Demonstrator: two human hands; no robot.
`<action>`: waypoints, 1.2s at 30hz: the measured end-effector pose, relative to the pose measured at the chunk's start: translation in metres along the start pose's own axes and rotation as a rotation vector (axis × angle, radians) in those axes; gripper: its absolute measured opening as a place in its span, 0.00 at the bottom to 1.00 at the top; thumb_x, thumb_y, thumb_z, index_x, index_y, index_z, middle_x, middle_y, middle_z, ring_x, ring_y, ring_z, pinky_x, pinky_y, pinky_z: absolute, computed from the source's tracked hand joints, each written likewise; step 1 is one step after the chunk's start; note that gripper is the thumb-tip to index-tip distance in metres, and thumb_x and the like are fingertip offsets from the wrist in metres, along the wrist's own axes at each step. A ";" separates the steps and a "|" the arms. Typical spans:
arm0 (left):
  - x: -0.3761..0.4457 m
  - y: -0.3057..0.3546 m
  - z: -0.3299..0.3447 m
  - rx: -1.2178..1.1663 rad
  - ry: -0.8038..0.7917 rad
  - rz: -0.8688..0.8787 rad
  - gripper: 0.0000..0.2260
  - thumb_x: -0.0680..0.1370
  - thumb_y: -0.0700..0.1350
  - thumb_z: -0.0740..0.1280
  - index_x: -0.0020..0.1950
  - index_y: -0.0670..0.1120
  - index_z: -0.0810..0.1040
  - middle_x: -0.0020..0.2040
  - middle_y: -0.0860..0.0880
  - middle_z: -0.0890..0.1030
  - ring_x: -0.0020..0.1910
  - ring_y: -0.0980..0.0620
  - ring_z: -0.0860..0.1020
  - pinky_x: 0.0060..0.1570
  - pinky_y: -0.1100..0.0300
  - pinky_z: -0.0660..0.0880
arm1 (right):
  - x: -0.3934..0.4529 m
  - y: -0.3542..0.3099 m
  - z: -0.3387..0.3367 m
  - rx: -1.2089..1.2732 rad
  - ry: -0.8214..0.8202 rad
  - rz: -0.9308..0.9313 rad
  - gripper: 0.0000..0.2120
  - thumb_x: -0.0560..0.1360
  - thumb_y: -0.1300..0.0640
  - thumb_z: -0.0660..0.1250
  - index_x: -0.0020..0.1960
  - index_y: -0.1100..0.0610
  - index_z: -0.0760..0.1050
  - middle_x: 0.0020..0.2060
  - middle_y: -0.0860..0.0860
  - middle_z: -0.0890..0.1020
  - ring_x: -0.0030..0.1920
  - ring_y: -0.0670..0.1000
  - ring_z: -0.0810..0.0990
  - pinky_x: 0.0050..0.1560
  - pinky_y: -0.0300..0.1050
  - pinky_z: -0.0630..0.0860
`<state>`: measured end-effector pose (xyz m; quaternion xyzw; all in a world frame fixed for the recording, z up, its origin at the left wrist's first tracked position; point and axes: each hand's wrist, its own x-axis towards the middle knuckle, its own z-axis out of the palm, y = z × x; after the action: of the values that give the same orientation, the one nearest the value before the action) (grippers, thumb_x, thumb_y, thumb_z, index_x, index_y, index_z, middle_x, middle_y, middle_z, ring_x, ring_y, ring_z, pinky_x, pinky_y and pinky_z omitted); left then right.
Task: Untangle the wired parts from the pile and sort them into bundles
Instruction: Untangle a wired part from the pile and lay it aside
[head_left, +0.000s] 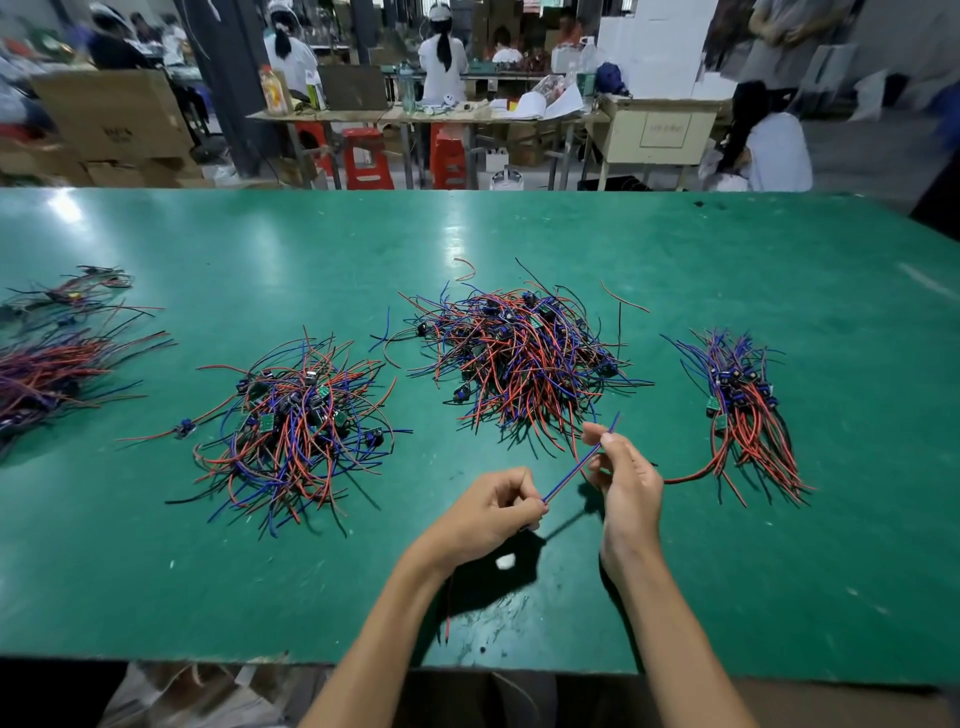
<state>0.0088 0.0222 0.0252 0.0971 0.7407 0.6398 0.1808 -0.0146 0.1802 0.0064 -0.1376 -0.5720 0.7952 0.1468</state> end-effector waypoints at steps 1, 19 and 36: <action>-0.001 0.001 0.000 0.001 -0.006 0.002 0.14 0.80 0.30 0.63 0.38 0.45 0.71 0.31 0.50 0.75 0.28 0.62 0.70 0.30 0.72 0.64 | 0.000 0.000 -0.001 0.021 0.008 0.012 0.13 0.81 0.61 0.61 0.47 0.55 0.85 0.41 0.42 0.85 0.32 0.40 0.71 0.38 0.34 0.71; -0.011 0.027 0.002 -0.644 0.324 -0.046 0.17 0.74 0.54 0.69 0.58 0.47 0.82 0.47 0.52 0.85 0.41 0.58 0.82 0.44 0.61 0.76 | -0.024 0.003 0.005 -0.507 -0.390 -0.419 0.11 0.74 0.52 0.77 0.53 0.42 0.81 0.43 0.43 0.85 0.34 0.43 0.80 0.36 0.34 0.74; -0.002 0.025 0.014 -0.934 0.477 -0.074 0.16 0.70 0.49 0.75 0.54 0.46 0.77 0.46 0.51 0.87 0.46 0.53 0.86 0.41 0.64 0.80 | -0.023 -0.005 -0.002 -0.194 -0.462 -0.177 0.09 0.76 0.62 0.73 0.53 0.50 0.85 0.47 0.52 0.88 0.46 0.52 0.85 0.43 0.43 0.82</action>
<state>0.0137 0.0384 0.0481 -0.1684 0.4002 0.8992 0.0533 0.0074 0.1746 0.0118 0.0846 -0.6736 0.7311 0.0675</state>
